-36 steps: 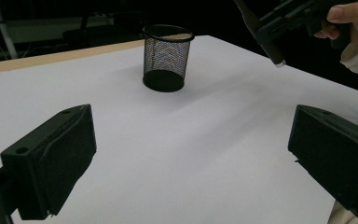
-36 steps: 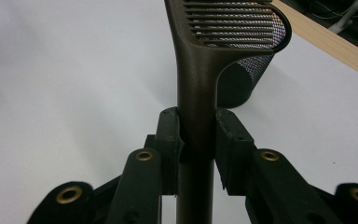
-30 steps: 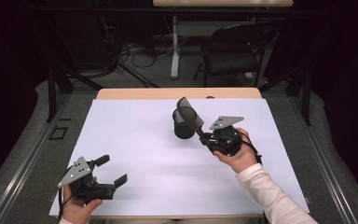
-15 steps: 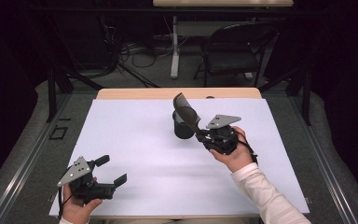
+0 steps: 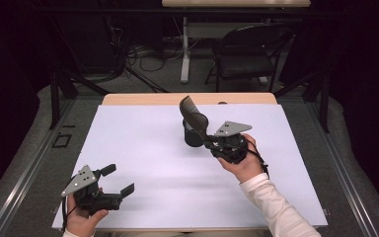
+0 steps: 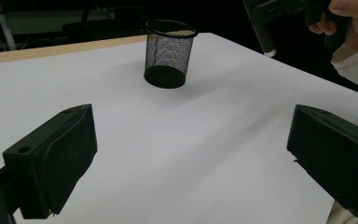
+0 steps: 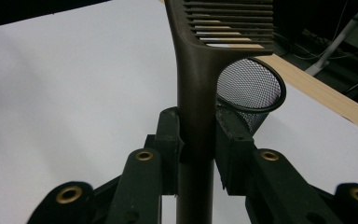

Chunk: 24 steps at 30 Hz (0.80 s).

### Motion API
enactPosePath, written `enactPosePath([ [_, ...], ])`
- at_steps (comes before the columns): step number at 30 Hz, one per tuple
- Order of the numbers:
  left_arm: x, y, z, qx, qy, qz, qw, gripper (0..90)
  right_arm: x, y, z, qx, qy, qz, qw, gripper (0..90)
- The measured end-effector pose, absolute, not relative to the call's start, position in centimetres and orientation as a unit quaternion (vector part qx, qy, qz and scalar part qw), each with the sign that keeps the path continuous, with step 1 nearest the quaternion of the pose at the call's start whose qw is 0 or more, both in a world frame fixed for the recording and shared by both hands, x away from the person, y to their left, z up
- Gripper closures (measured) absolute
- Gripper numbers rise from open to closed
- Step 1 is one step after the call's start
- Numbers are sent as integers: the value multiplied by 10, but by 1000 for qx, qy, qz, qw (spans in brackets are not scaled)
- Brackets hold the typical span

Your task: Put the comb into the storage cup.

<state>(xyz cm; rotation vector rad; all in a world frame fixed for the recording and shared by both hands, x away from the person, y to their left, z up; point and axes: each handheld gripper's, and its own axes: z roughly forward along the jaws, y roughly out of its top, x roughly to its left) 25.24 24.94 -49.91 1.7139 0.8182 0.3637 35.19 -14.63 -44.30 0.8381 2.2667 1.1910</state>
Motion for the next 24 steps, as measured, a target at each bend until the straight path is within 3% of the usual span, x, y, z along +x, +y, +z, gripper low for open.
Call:
enactPosePath([
  [24, 254, 249, -499, 727, 358, 151, 566, 23, 349, -148, -439, 303, 792, 475, 236, 729],
])
